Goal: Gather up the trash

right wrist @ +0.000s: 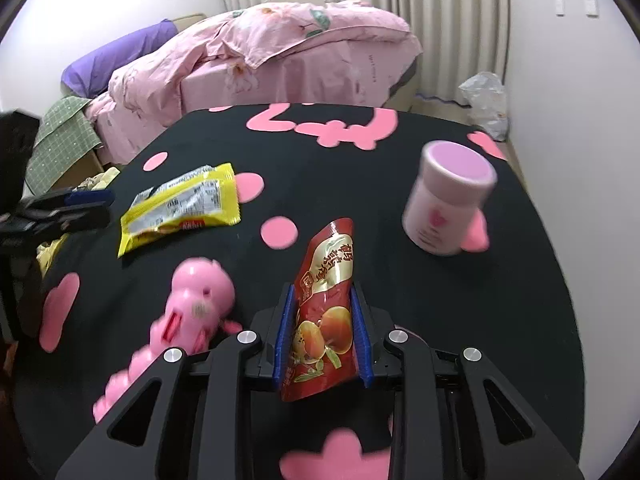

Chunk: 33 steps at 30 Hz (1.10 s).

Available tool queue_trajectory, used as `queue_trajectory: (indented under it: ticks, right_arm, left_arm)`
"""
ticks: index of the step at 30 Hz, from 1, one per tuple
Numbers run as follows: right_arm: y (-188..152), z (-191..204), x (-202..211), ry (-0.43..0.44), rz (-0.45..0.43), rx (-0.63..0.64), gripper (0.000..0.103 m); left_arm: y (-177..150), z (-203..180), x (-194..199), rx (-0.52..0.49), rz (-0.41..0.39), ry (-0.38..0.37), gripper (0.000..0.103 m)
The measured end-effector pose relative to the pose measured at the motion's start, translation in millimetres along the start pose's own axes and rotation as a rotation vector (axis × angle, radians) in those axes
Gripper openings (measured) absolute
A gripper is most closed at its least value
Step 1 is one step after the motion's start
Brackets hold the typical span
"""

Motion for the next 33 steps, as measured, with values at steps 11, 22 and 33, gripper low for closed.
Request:
queue_trajectory:
  ticks: [11, 22, 33]
  right_arm:
    - [-24, -6, 15, 0.009, -0.008, -0.063, 0.027]
    - [-25, -2, 16, 0.017, -0.014, -0.063, 0.027]
    - [-26, -4, 13, 0.011, -0.003, -0.072, 0.027]
  left_arm:
    - [7, -8, -45, -0.084, 0.156, 0.107, 0.069]
    - [-2, -3, -23, 0.049, 0.126, 0.01, 0.017]
    - [9, 1, 8, 0.054, -0.006, 0.033, 0.041]
Point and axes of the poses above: each gripper's, at about its wrist camera, not at the fingertips, and x roughly against the way its jaws point, z to its left, y to its top, the point moved 4 cm from there along -x, roughly the way its jaws point, and after that the axes turned 11 degrees about -y, right-handed, at the moved point
